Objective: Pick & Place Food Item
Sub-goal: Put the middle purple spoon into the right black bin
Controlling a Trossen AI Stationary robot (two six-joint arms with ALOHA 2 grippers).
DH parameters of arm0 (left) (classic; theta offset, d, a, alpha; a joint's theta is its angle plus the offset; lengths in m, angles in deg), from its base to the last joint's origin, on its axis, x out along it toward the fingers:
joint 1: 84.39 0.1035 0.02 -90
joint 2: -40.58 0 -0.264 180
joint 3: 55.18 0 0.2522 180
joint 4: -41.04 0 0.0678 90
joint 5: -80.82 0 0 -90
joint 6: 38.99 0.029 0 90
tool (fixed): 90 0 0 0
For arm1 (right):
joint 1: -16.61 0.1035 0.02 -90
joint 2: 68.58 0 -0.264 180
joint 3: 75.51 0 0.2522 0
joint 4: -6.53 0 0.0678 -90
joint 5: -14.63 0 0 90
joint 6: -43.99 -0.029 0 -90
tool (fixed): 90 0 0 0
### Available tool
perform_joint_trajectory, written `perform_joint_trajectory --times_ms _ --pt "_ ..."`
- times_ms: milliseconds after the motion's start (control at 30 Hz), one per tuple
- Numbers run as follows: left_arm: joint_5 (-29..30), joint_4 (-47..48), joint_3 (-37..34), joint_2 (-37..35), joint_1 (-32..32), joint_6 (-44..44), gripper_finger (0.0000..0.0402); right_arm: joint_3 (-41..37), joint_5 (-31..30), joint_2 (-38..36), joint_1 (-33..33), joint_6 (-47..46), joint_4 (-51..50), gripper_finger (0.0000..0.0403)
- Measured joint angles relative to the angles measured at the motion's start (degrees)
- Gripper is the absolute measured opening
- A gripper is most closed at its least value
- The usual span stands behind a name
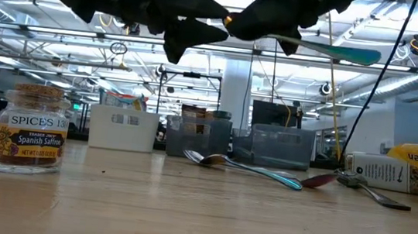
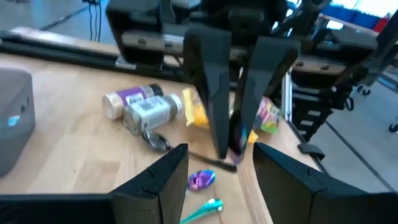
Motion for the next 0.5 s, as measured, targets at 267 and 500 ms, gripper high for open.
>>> perform_joint_trajectory --times_ms 267,500 --pt "0.37 -0.84 0.00 0.68 0.81 -1.05 0.0186 0.07 0.00 1.54 -0.29 -0.14 1.16 0.0004" --pt "0.34 -0.72 0.02 0.66 0.74 -1.41 0.0133 0.02 1.43 1.80 -0.70 -0.04 1.78 0.0004"
